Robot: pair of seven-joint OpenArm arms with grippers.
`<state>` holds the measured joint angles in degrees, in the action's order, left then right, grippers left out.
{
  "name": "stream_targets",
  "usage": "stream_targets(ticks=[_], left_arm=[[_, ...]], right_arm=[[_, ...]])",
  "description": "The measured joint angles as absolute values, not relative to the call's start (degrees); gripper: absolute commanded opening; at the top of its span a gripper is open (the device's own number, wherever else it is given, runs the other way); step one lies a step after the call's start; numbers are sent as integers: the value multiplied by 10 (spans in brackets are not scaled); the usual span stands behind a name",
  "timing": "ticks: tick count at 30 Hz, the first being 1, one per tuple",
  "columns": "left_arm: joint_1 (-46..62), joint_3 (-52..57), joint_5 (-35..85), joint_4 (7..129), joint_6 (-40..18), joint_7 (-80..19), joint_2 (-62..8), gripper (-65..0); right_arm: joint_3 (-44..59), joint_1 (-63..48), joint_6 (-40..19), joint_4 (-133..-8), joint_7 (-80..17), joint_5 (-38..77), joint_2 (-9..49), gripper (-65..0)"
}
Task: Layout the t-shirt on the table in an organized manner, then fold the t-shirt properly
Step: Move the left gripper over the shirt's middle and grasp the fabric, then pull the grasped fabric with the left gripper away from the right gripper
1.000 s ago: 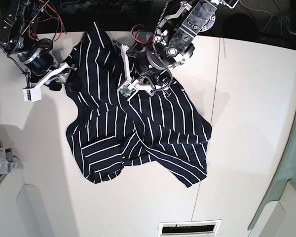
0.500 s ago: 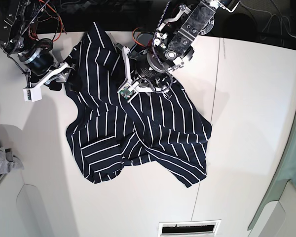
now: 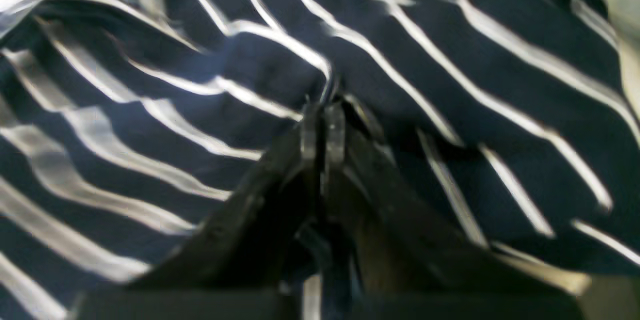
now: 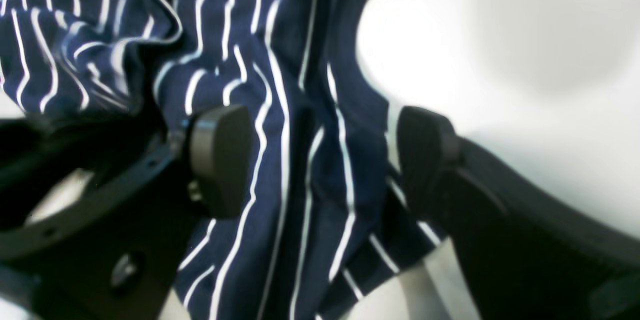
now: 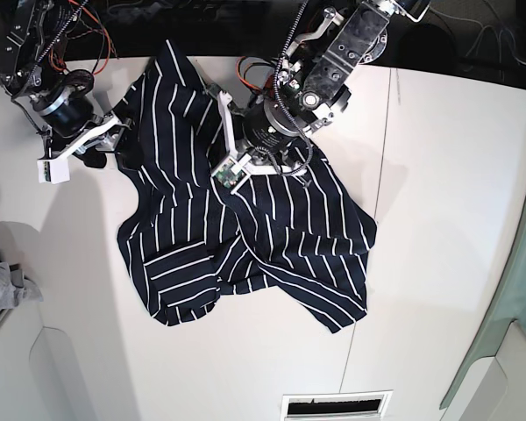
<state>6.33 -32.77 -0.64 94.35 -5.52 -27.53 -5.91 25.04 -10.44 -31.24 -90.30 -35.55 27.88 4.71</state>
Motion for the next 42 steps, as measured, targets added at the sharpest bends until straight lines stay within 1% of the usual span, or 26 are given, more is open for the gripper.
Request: stream_targets(ticks=[2, 4, 7, 9, 12, 16, 19, 21, 24, 27, 33, 34, 35, 37, 38, 39, 40, 42], left_arm=[[62, -327, -6, 972, -32, -282, -82, -650], [63, -317, -8, 994, -23, -285, -105, -650], [63, -286, -8, 1009, -24, -285, -127, -650], [63, -256, -8, 1012, -24, -285, -132, -650], [64, -208, -7, 1013, -25, -285, -139, -650], [63, -155, -5, 1013, -27, -284, -175, -650], [65, -113, -5, 1013, -28, -285, -202, -650], [65, -81, 5, 1013, -25, -285, -210, -650], [65, -45, 36, 1013, -25, -285, -213, -650], [65, -27, 42, 1013, -26, -285, -215, -650], [65, -25, 42, 1013, -32, -285, -237, -650], [65, -25, 42, 1013, -32, -285, -240, -650], [65, -24, 42, 1013, -32, -285, -241, -650], [65, -17, 42, 1008, -32, -284, -241, -650], [64, -11, 44, 1002, -33, -282, -241, -650], [64, -3, 45, 995, -34, -280, -241, -650], [65, 9, 46, 982, -35, -279, -241, -650], [60, 36, 45, 948, -35, -278, -240, -650]], right_arm=[[250, -101, -311, -898, -356, 264, 47, -205], [250, -91, -308, -881, -356, 256, 48, -205], [250, -85, -307, -868, -356, 256, 48, -205], [250, -84, -307, -868, -356, 281, 50, -205], [250, -70, -307, -868, -356, 274, 55, -205], [250, -67, -306, -868, -356, 259, 56, -205], [250, -70, -268, -867, -360, 248, 56, -205], [250, -69, -266, -867, -360, 249, 67, -205], [251, -69, -274, -868, -387, 249, 79, -205], [246, -80, -280, -868, -392, 259, 79, -205], [194, -108, -285, -856, -386, 263, 78, -209], [188, -105, -285, -851, -382, 258, 78, -244], [183, -105, -285, -848, -376, 256, 78, -309], [179, -104, -285, -841, -372, 255, 78, -477], [179, -105, -285, -841, -370, 255, 77, -550], [178, -105, -285, -840, -371, 254, 78, -606], [178, -105, -286, -840, -370, 255, 78, -650], [178, -100, -286, -840, -371, 243, 87, -650]])
